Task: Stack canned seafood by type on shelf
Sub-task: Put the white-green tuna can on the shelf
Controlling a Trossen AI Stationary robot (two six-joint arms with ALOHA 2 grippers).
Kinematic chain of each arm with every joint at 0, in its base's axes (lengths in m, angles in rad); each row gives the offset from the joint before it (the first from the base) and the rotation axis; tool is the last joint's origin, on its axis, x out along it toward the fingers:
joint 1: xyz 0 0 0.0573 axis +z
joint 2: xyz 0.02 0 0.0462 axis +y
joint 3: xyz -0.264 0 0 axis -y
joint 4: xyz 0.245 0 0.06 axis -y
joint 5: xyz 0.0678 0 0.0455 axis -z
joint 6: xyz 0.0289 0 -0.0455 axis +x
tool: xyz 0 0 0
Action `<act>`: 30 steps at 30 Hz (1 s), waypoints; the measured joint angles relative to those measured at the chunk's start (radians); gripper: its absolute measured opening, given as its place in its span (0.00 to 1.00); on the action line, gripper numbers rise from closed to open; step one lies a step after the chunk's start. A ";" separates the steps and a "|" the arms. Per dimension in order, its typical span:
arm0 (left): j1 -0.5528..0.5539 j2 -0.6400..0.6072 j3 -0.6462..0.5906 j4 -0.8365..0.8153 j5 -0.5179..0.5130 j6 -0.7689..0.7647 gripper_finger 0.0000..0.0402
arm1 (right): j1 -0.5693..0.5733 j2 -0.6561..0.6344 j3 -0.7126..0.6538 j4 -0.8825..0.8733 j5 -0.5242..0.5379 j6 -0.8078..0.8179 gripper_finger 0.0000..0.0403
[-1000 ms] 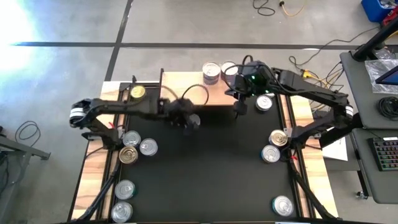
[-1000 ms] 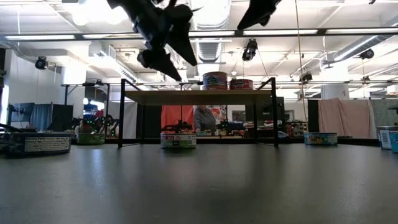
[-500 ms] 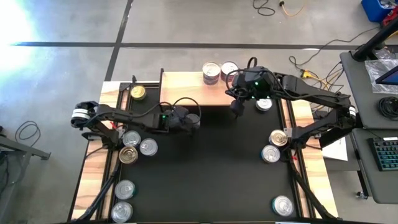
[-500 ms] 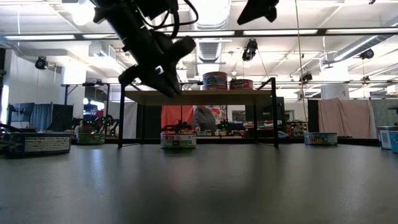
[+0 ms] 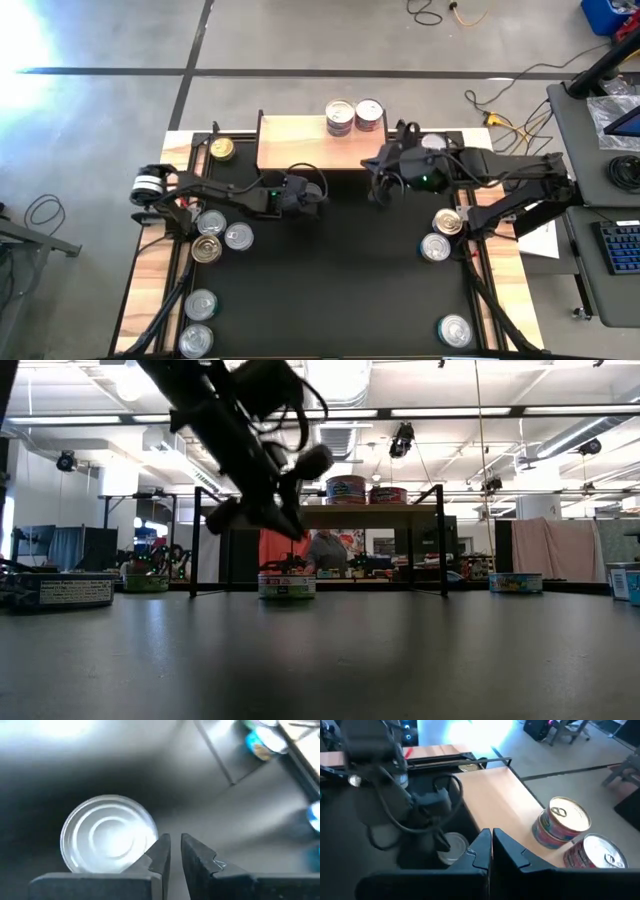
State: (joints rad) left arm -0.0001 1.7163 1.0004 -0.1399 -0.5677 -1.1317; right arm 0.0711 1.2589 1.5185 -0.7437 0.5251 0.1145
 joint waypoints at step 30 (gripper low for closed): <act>-0.089 0.107 0.031 -0.068 0.136 0.472 0.00 | 0.363 0.011 0.000 -0.164 0.336 0.379 0.02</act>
State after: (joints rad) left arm -0.0886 1.8235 1.0317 -0.2080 -0.4319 -0.6599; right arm 0.4340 1.2703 1.5188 -0.9077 0.8607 0.4935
